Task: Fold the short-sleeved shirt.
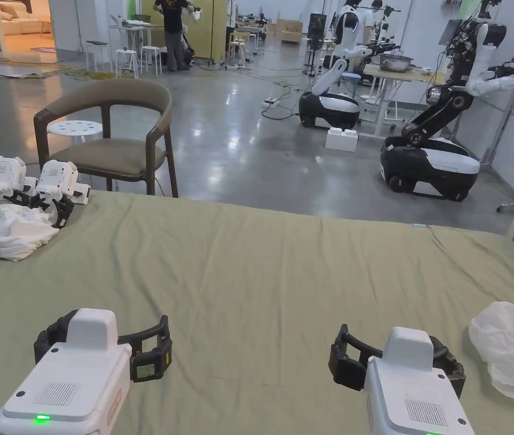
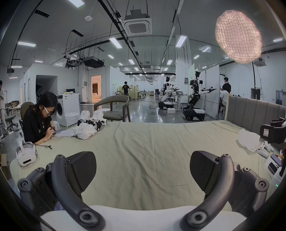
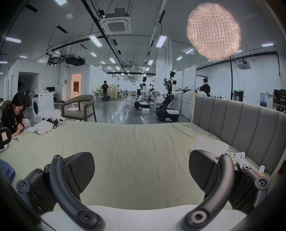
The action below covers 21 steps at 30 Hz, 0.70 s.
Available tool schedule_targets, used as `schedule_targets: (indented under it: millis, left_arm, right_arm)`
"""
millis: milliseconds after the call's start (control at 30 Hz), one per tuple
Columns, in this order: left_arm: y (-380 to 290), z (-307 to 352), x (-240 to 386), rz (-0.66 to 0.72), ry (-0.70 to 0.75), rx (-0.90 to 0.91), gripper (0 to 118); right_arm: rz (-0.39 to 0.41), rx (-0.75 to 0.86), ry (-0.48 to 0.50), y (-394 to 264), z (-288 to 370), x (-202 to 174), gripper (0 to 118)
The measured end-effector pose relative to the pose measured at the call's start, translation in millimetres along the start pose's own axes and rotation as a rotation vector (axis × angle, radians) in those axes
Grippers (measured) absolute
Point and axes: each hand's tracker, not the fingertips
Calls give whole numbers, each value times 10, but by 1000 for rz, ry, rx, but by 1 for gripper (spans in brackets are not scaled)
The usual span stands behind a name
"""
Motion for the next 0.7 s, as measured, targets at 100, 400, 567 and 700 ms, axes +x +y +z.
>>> schedule_targets:
  millis: [100,400,567,700]
  left_arm:
    - [18,-1,-6,0,1,4,113]
    - [33,-33,-10,1,4,18,113]
    - [27,-40,-13,-2,9,20,113]
    - [25,-35,-16,-9,15,26,113]
  right_arm:
    - [-13,2,-2,-15,-33,-10,113]
    - [-25,16,42,-24,-62,-40,114]
    - [-26,55,69,-33,-64,-60,117]
    - [-8,87,44,-24,-53,-81,118]
